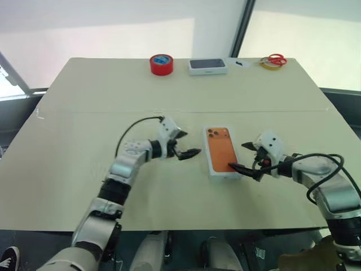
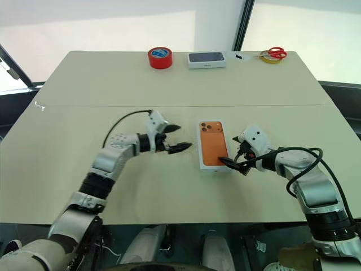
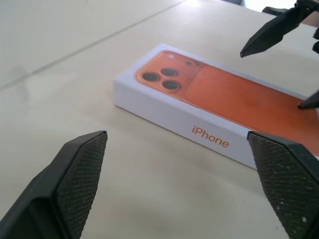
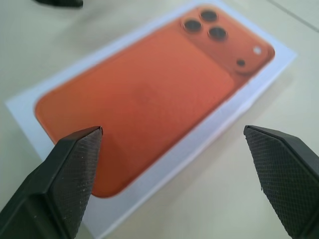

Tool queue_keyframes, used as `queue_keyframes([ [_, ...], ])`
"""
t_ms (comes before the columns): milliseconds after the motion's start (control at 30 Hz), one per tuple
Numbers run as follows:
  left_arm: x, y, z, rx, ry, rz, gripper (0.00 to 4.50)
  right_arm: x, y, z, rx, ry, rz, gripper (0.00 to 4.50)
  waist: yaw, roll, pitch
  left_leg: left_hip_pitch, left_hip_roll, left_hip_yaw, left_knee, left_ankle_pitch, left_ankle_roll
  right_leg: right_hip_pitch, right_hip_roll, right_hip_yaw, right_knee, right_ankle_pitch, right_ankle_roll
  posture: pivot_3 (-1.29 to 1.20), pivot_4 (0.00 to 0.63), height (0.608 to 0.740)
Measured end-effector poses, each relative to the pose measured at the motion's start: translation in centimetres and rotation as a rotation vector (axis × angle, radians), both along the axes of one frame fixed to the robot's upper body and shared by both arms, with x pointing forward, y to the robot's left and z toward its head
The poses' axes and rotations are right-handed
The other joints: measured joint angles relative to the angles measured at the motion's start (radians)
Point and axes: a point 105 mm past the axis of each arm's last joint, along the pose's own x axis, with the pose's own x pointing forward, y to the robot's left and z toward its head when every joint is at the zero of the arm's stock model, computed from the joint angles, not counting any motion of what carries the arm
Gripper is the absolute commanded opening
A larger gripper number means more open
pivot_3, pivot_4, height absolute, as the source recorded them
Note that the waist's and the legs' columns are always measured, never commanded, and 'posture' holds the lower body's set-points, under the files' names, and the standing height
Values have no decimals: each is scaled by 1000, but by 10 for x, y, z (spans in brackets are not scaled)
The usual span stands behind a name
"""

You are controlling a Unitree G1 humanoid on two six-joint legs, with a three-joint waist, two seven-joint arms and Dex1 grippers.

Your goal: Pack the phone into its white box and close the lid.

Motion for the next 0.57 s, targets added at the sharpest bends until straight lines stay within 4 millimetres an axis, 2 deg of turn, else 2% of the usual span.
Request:
queue_keyframes([
  [133,-9,61,6,75,-32,66,4474,-6,-21,21,-1,-58,28,4449,2,2,1,1,0,0,0,-1,-2,1,0,0,0,0,-1,0,150,738],
  [233,-14,94,7,90,-23,133,4474,-8,-37,22,-12,-63,26,4449,4,2,1,1,0,0,0,-1,-2,1,-1,0,0,0,-1,0,150,738],
  [333,-19,136,21,76,-22,245,4474,-11,-60,19,-38,-36,-14,4449,1,2,1,1,0,0,-1,-1,-1,0,-1,1,-1,0,-1,0,150,738],
  [433,-24,153,29,67,-29,289,4474,-11,-65,20,-40,-40,-19,4449,0,2,1,1,0,0,-2,-1,-1,0,-1,1,0,0,-1,0,150,738],
  [567,-35,167,16,93,28,315,4474,-12,-66,19,-41,-42,-15,4449,0,3,2,1,0,0,-3,-1,-2,-2,-1,2,0,0,-1,0,150,738],
])
